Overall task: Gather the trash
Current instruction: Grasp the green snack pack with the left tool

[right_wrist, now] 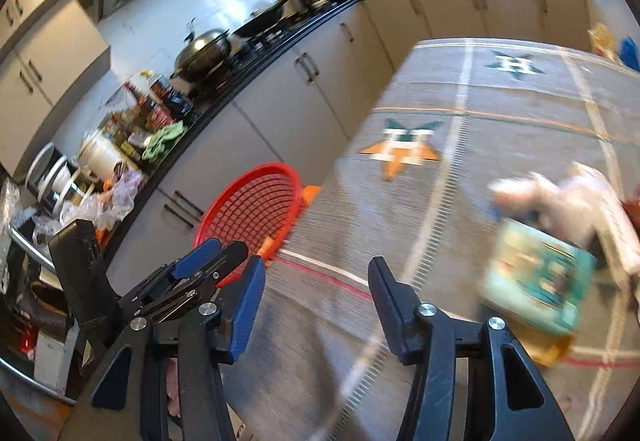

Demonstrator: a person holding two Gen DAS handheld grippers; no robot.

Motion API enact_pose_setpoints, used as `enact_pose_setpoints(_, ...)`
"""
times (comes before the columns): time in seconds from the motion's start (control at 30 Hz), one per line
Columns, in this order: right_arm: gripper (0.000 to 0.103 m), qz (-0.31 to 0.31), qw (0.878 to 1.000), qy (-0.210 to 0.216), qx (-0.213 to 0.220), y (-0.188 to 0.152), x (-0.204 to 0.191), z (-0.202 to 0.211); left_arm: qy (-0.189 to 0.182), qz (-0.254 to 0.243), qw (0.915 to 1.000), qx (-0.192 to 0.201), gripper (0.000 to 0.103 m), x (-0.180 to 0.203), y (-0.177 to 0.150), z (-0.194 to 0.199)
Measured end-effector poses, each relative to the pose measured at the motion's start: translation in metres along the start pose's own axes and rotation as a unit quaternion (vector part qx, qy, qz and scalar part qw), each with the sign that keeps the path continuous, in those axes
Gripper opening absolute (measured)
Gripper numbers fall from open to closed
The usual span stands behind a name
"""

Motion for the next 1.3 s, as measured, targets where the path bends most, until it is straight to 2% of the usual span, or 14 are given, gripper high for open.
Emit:
enact_pose_setpoints(0.17, 0.058, -0.041, 0.999, -0.015, 0.018, -0.015, 0.051, 0.033, -0.051, -0.015, 0.9980, -0.034, 0.052, 0.042, -0.002, -0.021)
enact_pose_setpoints(0.33, 0.058, -0.089, 0.995, -0.031, 0.040, -0.027, 0.103, 0.065, -0.068, -0.031, 0.9956, -0.056, 0.053, 0.078, -0.003, -0.037)
enact_pose_setpoints(0.4, 0.059, -0.101, 0.993, -0.039, 0.049, -0.032, 0.119, 0.077, -0.079, -0.032, 0.9943, -0.064, 0.058, 0.090, -0.001, -0.044)
enact_pose_setpoints(0.47, 0.061, -0.116, 0.990, -0.044, 0.060, -0.038, 0.135, 0.090, -0.088, -0.030, 0.9929, -0.074, 0.064, 0.100, 0.000, -0.051)
enact_pose_setpoints(0.57, 0.062, -0.135, 0.987, -0.050, 0.075, -0.046, 0.155, 0.108, -0.114, -0.026, 0.9884, -0.096, 0.066, 0.116, 0.005, -0.069)
enact_pose_setpoints(0.67, 0.062, -0.156, 0.983, -0.049, 0.087, -0.055, 0.177, 0.124, -0.123, -0.010, 0.9854, -0.117, 0.066, 0.125, 0.008, -0.090)
enact_pose_setpoints(0.73, 0.062, -0.164, 0.981, -0.049, 0.094, -0.060, 0.186, 0.133, -0.146, 0.000, 0.9796, -0.138, 0.066, 0.130, 0.008, -0.106)
enact_pose_setpoints(0.8, 0.062, -0.172, 0.979, -0.050, 0.098, -0.065, 0.196, 0.139, -0.149, 0.011, 0.9770, -0.153, 0.066, 0.135, 0.008, -0.122)
enact_pose_setpoints(0.97, 0.062, -0.194, 0.974, -0.051, 0.105, -0.074, 0.221, 0.150, -0.161, 0.029, 0.9722, -0.168, 0.066, 0.142, 0.005, -0.146)
enact_pose_setpoints(1.0, 0.062, -0.199, 0.973, -0.051, 0.106, -0.076, 0.227, 0.152, -0.166, 0.032, 0.9712, -0.168, 0.065, 0.143, 0.004, -0.149)
enact_pose_setpoints(1.07, 0.062, -0.210, 0.970, -0.054, 0.111, -0.079, 0.237, 0.155, -0.173, 0.033, 0.9699, -0.168, 0.048, 0.147, 0.003, -0.150)
enact_pose_setpoints(1.1, 0.062, -0.214, 0.969, -0.056, 0.113, -0.079, 0.241, 0.157, -0.179, 0.034, 0.9689, -0.167, 0.046, 0.149, 0.003, -0.150)
enact_pose_setpoints(1.17, 0.062, -0.225, 0.965, -0.063, 0.118, -0.080, 0.251, 0.161, -0.175, 0.025, 0.9715, -0.158, 0.034, 0.154, 0.004, -0.147)
enact_pose_setpoints(1.3, 0.066, -0.237, 0.958, -0.099, 0.131, -0.077, 0.268, 0.167, -0.177, 0.007, 0.9745, -0.138, 0.023, 0.160, 0.006, -0.133)
Point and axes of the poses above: each gripper's, at about its wrist camera, not at the fingertips, and z roughly against the way its jaws point, x to its right, y to its top, the point moved 1 cm from there along -z, roughly the way its jaws point, and after that the axes turned 12 degrees about -y, right-handed, at the moved point
